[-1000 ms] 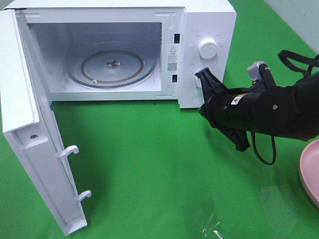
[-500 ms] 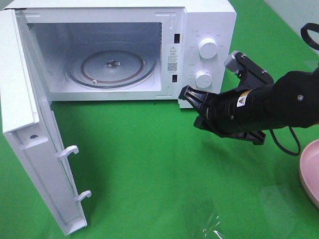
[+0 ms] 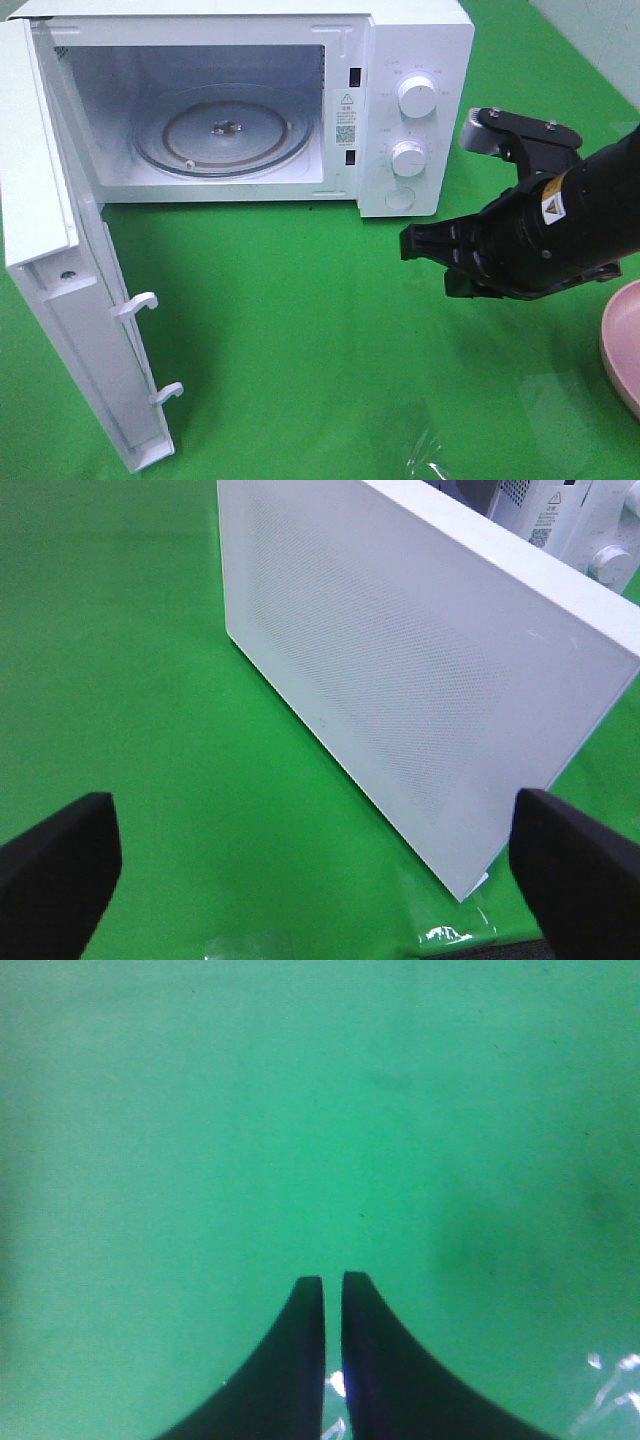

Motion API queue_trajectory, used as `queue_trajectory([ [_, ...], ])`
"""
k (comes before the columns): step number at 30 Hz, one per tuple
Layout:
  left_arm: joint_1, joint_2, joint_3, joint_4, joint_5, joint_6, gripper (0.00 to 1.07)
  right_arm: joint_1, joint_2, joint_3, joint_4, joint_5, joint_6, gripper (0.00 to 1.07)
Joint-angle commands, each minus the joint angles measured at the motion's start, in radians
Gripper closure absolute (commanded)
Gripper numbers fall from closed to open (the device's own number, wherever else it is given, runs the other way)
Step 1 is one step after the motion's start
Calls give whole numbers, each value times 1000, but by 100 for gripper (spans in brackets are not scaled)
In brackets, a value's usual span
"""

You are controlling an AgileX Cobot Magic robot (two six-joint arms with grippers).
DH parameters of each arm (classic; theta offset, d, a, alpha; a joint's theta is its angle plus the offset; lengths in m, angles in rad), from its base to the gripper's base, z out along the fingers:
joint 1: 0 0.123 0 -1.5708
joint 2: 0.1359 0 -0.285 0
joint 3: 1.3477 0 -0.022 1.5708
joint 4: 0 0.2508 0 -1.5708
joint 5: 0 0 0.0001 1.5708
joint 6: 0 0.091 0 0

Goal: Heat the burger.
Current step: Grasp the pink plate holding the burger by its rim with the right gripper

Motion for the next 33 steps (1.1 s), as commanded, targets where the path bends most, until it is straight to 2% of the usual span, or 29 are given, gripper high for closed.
queue_trajectory([
  [1, 1, -17, -3, -7, -8, -1, 9, -16, -81, -1, -37, 128, -77, 89],
  [2, 1, -17, -3, -7, -8, -1, 9, -16, -81, -1, -37, 128, -77, 89],
  [4, 1, -17, -3, -7, -8, -1, 9, -16, -122, -1, -58, 206, -140, 78],
  [5, 1, -17, -3, -7, -8, -1, 9, -16, -122, -1, -58, 206, -140, 78],
  [6, 1, -17, -3, -7, -8, -1, 9, -16, -140, -1, -67, 252, -158, 68],
  [7, 1, -17, -3, -7, -8, -1, 9, -16, -140, -1, -67, 252, -158, 68],
  [8, 1, -17, -3, -7, -8, -1, 9, -16, -158, -1, -72, 299, -166, 54],
  [9, 1, -17, -3, -7, -8, -1, 9, -16, -158, -1, -72, 299, -166, 54],
  [10, 1, -17, -3, -7, -8, -1, 9, -16, -177, -1, -74, 347, -175, 41],
  [11, 1, -17, -3, -7, -8, -1, 9, -16, -177, -1, -74, 347, -175, 41],
  [12, 1, -17, -3, -7, -8, -1, 9, -16, -194, -1, -79, 387, -180, 27],
  [13, 1, -17, -3, -7, -8, -1, 9, -16, -194, -1, -79, 387, -180, 27],
  [14, 1, -17, -3, -7, -8, -1, 9, -16, -206, -1, -89, 423, -180, 17],
  [15, 1, -17, -3, -7, -8, -1, 9, -16, -206, -1, -89, 423, -180, 17],
  [16, 1, -17, -3, -7, -8, -1, 9, -16, -215, -1, -90, 462, -181, 12],
  [22, 1, -17, -3, -7, -8, -1, 9, -39, -214, -1, -89, 536, -221, 13],
  [26, 1, -17, -3, -7, -8, -1, 9, -147, -214, -1, -90, 540, -272, 16],
  [31, 1, -17, -3, -7, -8, -1, 9, -200, -214, -1, -91, 534, -316, 18],
  [33, 1, -17, -3, -7, -8, -1, 9, -267, -205, -1, -91, 526, -358, 19],
])
